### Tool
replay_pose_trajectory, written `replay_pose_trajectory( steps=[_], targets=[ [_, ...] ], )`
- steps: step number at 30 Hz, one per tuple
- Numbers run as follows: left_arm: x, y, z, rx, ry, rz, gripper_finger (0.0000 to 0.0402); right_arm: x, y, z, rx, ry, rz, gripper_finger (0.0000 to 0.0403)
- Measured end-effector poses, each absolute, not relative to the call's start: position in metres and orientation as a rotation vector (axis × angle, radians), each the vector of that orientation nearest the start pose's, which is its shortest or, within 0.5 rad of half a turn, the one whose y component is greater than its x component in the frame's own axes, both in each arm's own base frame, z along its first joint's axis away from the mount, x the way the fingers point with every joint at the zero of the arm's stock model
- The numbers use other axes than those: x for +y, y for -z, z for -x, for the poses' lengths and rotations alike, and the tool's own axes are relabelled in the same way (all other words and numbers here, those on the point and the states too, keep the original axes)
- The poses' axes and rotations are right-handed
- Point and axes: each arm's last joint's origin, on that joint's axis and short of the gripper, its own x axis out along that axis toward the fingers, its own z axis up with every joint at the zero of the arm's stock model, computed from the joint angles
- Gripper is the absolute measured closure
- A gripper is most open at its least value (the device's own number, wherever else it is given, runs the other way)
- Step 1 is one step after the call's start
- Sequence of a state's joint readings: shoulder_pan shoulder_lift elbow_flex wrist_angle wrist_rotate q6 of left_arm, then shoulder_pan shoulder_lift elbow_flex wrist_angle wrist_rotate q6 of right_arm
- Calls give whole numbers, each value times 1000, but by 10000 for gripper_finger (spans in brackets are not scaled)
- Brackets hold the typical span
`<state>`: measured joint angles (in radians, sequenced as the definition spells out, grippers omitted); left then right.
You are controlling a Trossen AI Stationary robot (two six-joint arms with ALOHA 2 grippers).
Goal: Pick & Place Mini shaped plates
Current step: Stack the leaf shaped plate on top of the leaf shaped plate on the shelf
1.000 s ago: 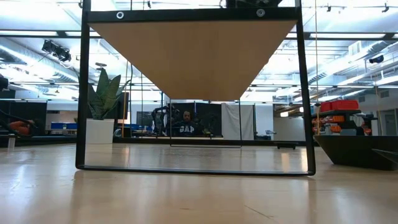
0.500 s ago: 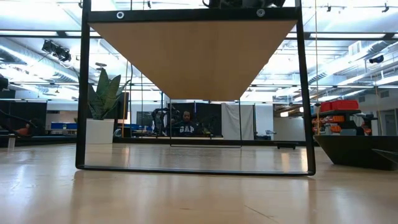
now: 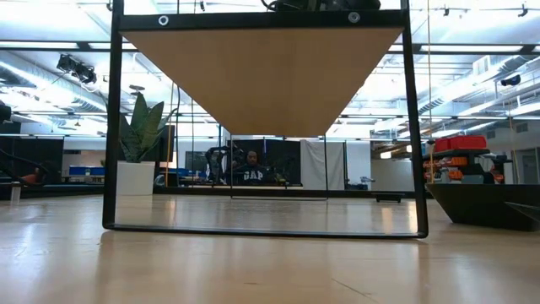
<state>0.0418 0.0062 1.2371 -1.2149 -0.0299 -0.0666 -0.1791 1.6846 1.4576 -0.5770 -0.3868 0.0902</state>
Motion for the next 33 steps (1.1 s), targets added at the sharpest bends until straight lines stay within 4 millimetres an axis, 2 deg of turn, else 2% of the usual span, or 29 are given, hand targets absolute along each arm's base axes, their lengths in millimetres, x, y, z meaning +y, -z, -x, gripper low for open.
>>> replay_pose_trajectory(
  steps=[11,33],
  targets=[
    [-4,-358,122,-18,-71,67,387,-55,-297,-366,799,-147,-344,397],
    [-4,-358,122,-19,-71,66,387,-56,-299,-363,807,-131,-372,304]
  ],
)
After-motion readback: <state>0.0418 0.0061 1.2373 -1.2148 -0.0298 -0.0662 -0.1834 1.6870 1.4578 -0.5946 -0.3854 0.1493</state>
